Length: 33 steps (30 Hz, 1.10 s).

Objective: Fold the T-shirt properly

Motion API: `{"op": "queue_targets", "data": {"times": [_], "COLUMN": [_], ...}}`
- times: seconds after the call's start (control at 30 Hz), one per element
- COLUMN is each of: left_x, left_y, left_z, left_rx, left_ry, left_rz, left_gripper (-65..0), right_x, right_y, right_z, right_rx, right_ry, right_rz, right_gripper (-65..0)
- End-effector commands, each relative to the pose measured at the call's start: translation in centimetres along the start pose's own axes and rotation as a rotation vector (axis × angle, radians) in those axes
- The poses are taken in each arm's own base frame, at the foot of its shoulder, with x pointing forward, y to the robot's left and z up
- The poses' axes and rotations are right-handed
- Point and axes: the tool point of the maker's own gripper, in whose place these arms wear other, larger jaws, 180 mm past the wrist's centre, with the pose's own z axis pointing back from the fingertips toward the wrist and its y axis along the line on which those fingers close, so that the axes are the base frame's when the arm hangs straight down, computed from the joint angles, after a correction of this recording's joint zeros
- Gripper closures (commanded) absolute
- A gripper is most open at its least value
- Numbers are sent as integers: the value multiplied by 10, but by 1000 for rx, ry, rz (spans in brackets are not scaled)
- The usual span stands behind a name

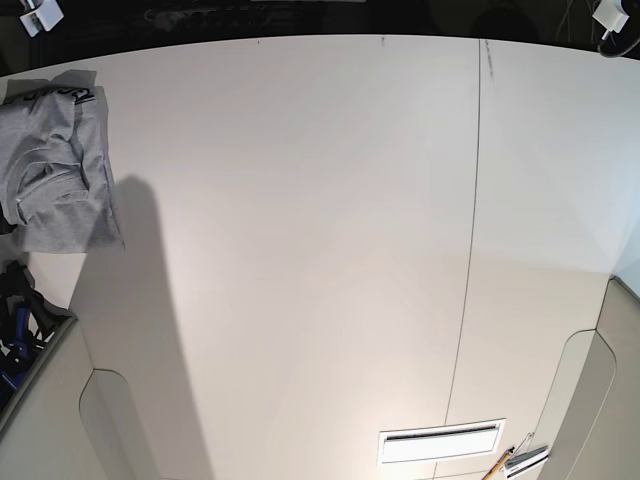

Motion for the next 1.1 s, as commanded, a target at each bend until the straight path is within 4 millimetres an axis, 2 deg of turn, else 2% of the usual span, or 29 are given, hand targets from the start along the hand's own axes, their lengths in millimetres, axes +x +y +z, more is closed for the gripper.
{"op": "queue_targets", "data": {"times": [0.0,0.13,0.2,0.37,0.53,0.67,0.8,0.93,1.07], "left_x": [-8,-35,-43,-40,-62,-69,-59,-36,9], "left_y": [6,34,49,73,82,83,67,39,46], "left_z": [0,-26,-43,-98,-152,-192,-233,-272,-293], "left_rx": [17,90,130,185,177,166,130,100,297], "left_ry": [36,123,125,69,162,195,163,139,30], "left_rz": [0,-2,-31,-185,-253,-240,-250,-300,-340], "left_gripper": [0,0,0,0,0,0,0,0,0], "right_x": [-11,-48,-60,-66,-68,-50,-24,20,47], "right_y": [-1,-10,-14,-25,-37,-37,-26,-23,-13], "right_z": [-7,-59,-88,-158,-202,-228,-247,-262,-276], "right_rx": [22,71,80,100,73,58,58,-34,-124], "right_ry": [43,156,191,229,314,296,224,51,-25], "right_rz": [7,-3,-10,-39,7,76,126,43,-40], "right_gripper": [0,0,0,0,0,0,0,0,0]}}
